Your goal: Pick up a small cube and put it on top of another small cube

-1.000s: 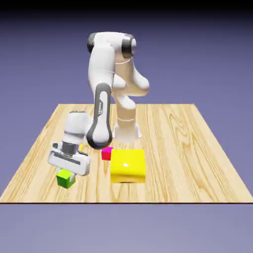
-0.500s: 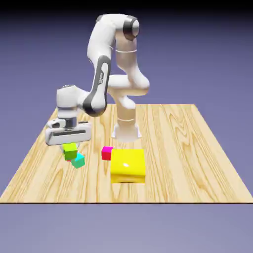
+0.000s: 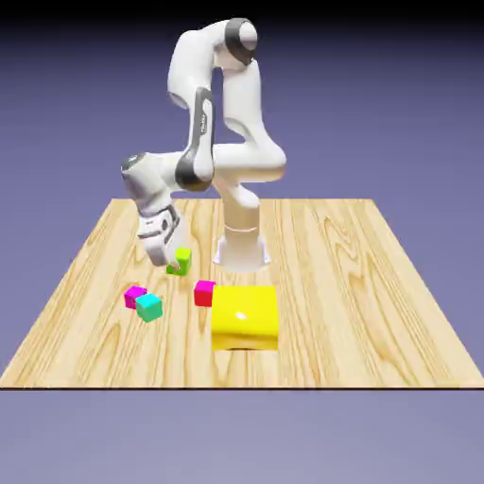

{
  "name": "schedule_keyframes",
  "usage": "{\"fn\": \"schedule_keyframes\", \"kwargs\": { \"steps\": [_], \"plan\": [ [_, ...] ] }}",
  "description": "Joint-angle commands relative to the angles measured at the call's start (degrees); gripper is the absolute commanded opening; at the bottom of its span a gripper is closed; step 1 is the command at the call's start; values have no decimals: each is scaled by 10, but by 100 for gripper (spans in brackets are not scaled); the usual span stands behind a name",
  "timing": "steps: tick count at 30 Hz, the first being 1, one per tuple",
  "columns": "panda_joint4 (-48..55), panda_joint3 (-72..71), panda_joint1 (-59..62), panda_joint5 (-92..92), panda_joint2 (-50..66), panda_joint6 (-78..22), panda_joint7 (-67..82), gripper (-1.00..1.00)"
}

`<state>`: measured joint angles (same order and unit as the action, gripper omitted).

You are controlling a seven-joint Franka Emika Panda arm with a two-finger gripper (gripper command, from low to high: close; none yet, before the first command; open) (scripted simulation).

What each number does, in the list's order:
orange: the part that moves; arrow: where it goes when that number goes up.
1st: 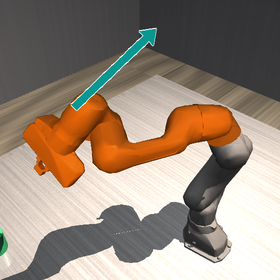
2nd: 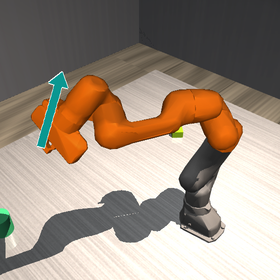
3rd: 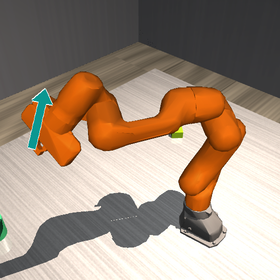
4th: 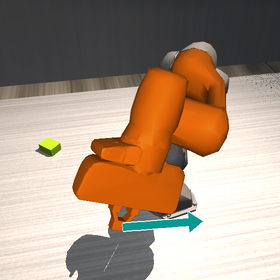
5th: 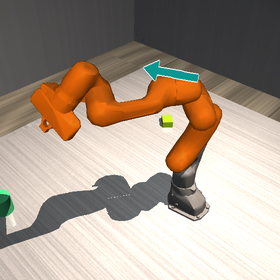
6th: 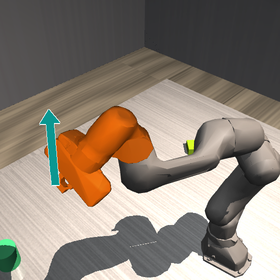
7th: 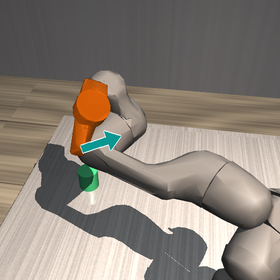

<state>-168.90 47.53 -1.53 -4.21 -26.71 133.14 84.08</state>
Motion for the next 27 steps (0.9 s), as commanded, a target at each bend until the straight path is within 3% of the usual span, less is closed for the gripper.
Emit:
{"fn": "schedule_keyframes", "kwargs": {
  "steps": [1,16,17,27],
  "plan": [
    [-11,15,-6,-17,-16,-15,26,-100],
    [-44,254,-269,28,90,152,86,-100],
    [-44,254,-269,28,90,152,86,100],
    [-24,87,-82,-10,10,28,50,100]
  ]
}}
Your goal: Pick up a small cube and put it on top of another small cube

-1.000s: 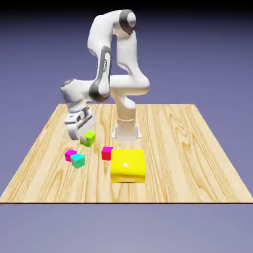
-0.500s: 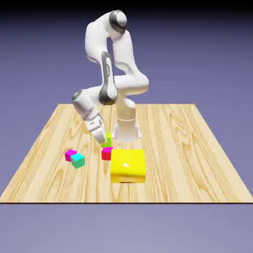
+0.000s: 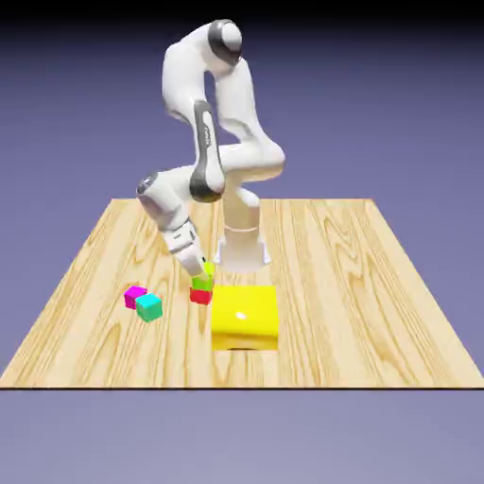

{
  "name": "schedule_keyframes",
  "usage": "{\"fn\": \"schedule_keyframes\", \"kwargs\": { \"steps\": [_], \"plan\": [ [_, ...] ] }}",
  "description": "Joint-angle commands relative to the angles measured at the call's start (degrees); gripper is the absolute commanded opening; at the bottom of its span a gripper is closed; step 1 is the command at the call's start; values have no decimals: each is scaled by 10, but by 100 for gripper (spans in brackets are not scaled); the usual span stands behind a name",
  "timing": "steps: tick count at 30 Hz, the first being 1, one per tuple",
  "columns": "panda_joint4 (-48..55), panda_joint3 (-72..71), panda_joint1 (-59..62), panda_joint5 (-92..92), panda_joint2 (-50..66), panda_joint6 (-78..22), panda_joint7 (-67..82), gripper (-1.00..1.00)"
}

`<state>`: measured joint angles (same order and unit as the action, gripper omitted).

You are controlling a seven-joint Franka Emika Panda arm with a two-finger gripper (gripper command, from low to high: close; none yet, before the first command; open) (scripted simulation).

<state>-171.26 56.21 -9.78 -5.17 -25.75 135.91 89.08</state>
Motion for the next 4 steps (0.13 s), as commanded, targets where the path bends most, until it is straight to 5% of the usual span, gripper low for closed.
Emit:
{"fn": "schedule_keyframes", "kwargs": {
  "steps": [1,4],
  "plan": [
    [2,-19,21,-4,-9,-14,-4,100],
    [8,-66,74,-15,-32,-49,-14,100]
  ]
}}
